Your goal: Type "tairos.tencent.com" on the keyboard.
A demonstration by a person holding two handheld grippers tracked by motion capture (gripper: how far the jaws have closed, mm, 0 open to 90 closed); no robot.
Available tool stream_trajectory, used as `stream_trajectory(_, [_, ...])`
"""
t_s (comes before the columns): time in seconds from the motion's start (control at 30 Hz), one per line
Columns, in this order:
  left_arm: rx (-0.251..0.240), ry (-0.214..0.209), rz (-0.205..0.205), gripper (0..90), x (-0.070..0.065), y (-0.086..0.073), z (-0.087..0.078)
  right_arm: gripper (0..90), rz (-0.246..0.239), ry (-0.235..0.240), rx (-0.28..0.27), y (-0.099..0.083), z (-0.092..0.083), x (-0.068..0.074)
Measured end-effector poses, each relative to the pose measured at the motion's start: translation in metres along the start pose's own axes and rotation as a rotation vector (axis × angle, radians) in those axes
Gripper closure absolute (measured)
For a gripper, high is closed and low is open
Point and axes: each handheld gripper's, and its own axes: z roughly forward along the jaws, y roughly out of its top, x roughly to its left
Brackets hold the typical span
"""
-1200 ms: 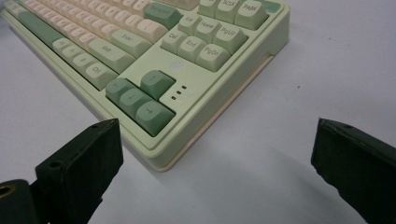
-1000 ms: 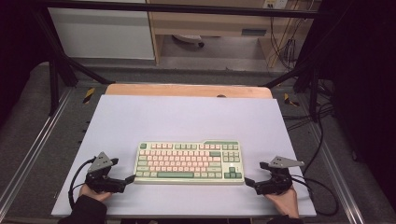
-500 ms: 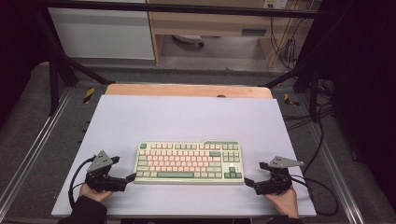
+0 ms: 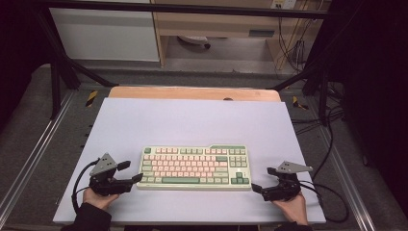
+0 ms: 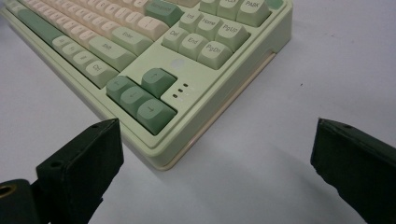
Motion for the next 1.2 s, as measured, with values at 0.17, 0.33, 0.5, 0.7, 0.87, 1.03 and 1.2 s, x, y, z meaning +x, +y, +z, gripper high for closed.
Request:
stream_trajectory(0.17, [0.002,-0.021,-0.004,40.1,-0.005,0.006,0.003,3.1,0.001,0.000,0.001,0.000,0.000,0.000])
stream_trajectory(0.33, [0.022,-0.022,0.018,53.6,-0.013,0.012,0.009,3.1,0.001,-0.001,0.001,0.000,0.000,0.000])
stream_trajectory(0.5, [0.032,-0.029,0.031,62.5,-0.020,0.018,0.015,3.1,-0.001,0.001,0.004,0.000,0.000,0.000])
stream_trajectory(0.7, [0.048,-0.030,0.037,70.7,-0.026,0.022,0.023,3.1,-0.001,0.001,0.005,0.000,0.000,0.000])
stream_trajectory(0.87, [0.053,-0.036,0.039,76.6,-0.030,0.029,0.029,3.1,-0.004,0.002,0.009,0.000,0.001,0.000])
stream_trajectory(1.03, [0.057,-0.049,0.041,81.2,-0.034,0.035,0.037,3.2,-0.002,0.003,0.012,0.000,0.001,0.000])
stream_trajectory(1.2, [0.059,-0.062,0.054,86.1,-0.041,0.042,0.045,3.2,-0.003,0.003,0.013,0.000,0.001,0.000])
